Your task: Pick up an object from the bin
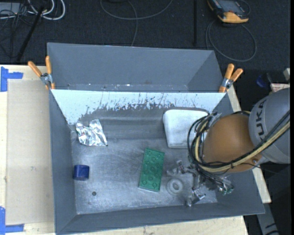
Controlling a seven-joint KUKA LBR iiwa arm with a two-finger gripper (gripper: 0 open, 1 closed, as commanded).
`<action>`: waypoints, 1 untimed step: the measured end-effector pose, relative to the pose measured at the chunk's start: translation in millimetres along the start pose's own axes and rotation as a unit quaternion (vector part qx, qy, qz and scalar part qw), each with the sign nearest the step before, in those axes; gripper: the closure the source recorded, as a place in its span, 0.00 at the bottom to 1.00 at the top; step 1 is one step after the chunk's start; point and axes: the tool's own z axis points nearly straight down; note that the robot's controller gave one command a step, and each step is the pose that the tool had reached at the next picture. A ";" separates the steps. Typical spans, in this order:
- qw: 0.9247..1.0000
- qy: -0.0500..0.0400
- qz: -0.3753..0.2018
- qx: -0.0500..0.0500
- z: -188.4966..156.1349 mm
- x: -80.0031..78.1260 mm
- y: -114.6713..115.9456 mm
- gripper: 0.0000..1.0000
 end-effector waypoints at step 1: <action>1.000 0.006 -0.001 -0.004 0.1 2.1 2.6 1.00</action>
Offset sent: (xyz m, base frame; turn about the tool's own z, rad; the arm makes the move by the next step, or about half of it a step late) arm 0.0000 0.0000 0.0000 0.0000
